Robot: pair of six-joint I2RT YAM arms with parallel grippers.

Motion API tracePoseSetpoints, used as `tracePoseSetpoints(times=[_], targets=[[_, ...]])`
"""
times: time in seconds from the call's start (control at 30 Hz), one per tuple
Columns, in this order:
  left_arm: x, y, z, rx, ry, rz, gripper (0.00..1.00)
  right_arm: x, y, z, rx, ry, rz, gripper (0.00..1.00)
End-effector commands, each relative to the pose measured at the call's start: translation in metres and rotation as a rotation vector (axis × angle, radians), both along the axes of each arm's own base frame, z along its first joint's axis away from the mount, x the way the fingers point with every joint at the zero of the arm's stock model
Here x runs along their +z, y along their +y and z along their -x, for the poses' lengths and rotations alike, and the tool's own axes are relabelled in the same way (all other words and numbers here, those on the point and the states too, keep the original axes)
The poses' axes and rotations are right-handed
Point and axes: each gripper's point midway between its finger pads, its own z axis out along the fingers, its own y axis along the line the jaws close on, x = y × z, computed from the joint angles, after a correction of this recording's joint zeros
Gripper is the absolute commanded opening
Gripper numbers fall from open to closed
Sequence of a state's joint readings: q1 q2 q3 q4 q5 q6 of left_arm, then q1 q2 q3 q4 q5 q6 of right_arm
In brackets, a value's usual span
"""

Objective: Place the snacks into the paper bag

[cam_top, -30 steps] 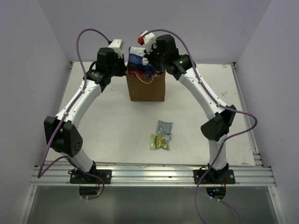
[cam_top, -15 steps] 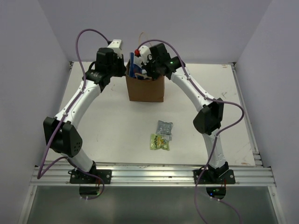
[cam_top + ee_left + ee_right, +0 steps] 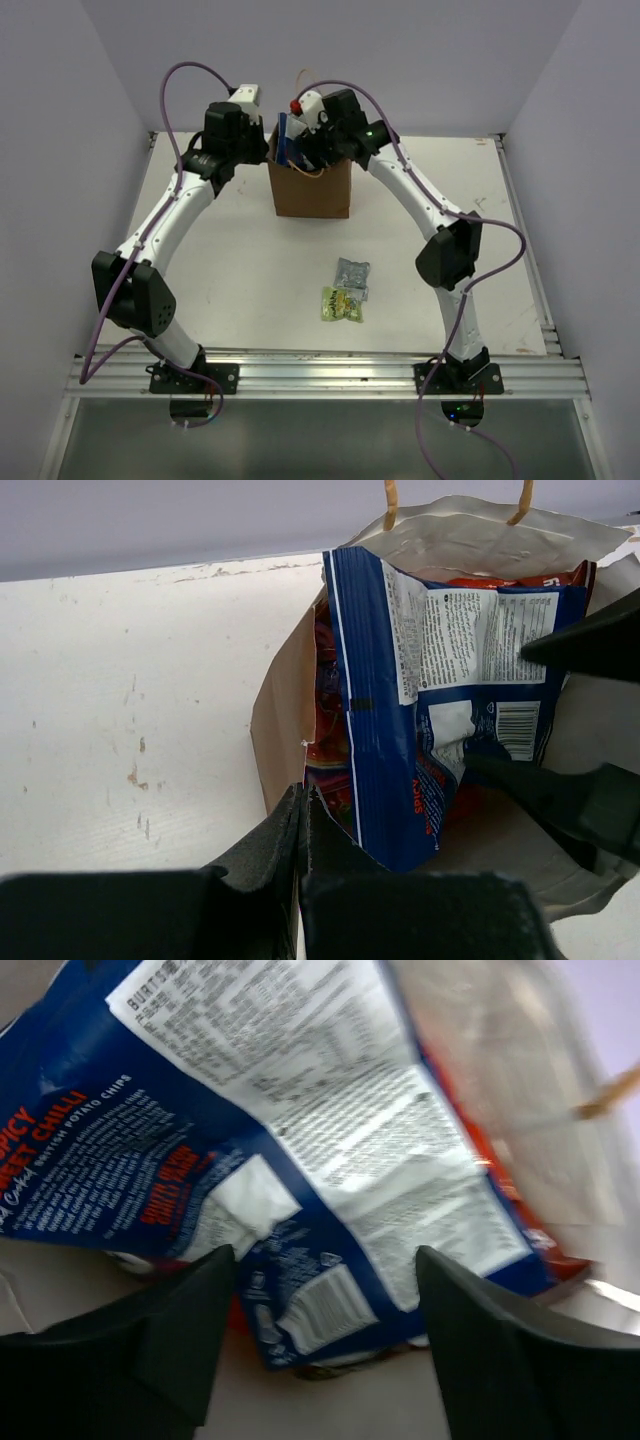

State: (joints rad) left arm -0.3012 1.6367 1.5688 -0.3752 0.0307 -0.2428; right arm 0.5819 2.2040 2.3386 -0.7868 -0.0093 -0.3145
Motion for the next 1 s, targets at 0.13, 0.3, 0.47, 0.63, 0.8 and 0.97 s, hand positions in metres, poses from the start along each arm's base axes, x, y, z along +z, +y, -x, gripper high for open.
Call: tracePoseSetpoints(times=[0.13, 0.3, 0.47, 0.63, 0.8, 0.97], targets=[[0.047, 0.008, -0.005, 0.011, -0.139, 0.03, 0.0, 0.21, -0.045, 0.049, -0.154, -0.466, -0.187, 0.95], [0.05, 0.008, -0.005, 0.014, -0.145, 0.034, 0.0, 0.184, -0.07, 0.103, -0.315, -0.355, -0.214, 0.97], [0.05, 0.003, -0.005, -0.004, -0.141, 0.051, 0.0, 0.044, -0.07, 0.181, -0.357, -0.095, -0.271, 0.93], [0.05, 0.001, -0.005, -0.008, -0.138, 0.062, 0.0, -0.065, -0.064, 0.24, -0.415, 0.149, -0.265, 0.86], [0.051, 0.001, -0.005, -0.006, -0.14, 0.068, 0.0, -0.128, -0.059, 0.264, -0.439, 0.252, -0.222, 0.86], [0.048, 0.004, -0.003, 0.002, -0.137, 0.054, 0.0, -0.162, -0.056, 0.278, -0.443, 0.333, -0.197, 0.84]])
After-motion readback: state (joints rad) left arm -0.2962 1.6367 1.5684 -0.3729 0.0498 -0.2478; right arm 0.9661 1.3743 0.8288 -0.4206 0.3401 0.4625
